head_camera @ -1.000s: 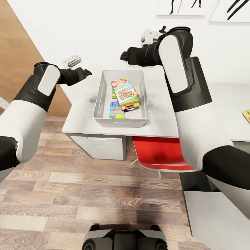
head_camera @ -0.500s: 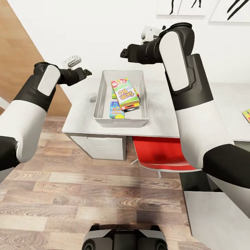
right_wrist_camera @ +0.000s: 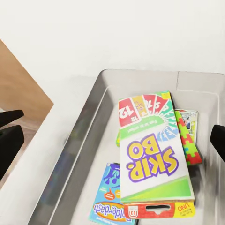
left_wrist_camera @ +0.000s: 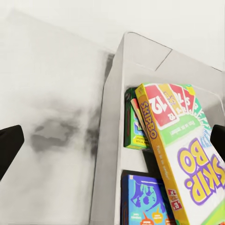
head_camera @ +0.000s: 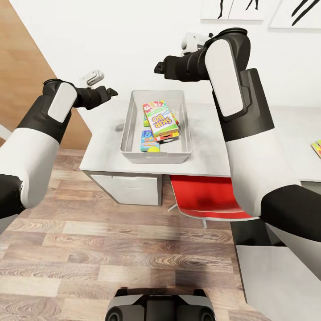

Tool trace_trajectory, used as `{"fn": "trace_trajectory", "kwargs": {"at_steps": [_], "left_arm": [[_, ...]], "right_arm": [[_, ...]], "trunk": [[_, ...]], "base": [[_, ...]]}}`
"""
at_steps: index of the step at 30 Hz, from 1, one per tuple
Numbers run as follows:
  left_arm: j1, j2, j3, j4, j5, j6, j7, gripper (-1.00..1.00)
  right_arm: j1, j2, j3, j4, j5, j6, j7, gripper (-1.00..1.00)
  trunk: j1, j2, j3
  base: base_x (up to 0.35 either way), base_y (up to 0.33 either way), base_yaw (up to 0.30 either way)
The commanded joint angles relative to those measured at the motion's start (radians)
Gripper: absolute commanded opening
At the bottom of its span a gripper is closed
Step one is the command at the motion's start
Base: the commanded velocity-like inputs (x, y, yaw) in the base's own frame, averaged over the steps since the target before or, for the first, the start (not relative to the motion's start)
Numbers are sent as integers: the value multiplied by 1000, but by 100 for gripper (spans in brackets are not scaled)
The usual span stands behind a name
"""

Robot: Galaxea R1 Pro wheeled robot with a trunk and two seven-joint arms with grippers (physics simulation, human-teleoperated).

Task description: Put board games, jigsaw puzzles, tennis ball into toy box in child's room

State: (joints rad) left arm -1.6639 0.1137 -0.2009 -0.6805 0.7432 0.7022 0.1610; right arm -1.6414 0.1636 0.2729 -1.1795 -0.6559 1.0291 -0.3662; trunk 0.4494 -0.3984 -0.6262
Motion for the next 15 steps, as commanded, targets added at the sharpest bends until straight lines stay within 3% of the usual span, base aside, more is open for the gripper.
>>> {"fn": "trace_trajectory", "kwargs": {"at_steps": [1, 6, 15], "left_arm": [[-7, 2, -4, -7, 14, 5, 8, 100], [-19, 9, 6, -34, 25, 33, 7, 100], [-24, 12, 10, -46, 31, 77, 5, 100]], "right_arm": [[-2, -4, -5, -6, -10, 4, -11, 100], [24, -1, -31, -34, -3, 18, -12, 100], [40, 0, -41, -64, 0, 18, -13, 100]], "trunk": [[1, -2, -1], [1, -2, -1], [1, -2, 4]], "base": [[0, 0, 0], [0, 0, 0], [0, 0, 0]]}}
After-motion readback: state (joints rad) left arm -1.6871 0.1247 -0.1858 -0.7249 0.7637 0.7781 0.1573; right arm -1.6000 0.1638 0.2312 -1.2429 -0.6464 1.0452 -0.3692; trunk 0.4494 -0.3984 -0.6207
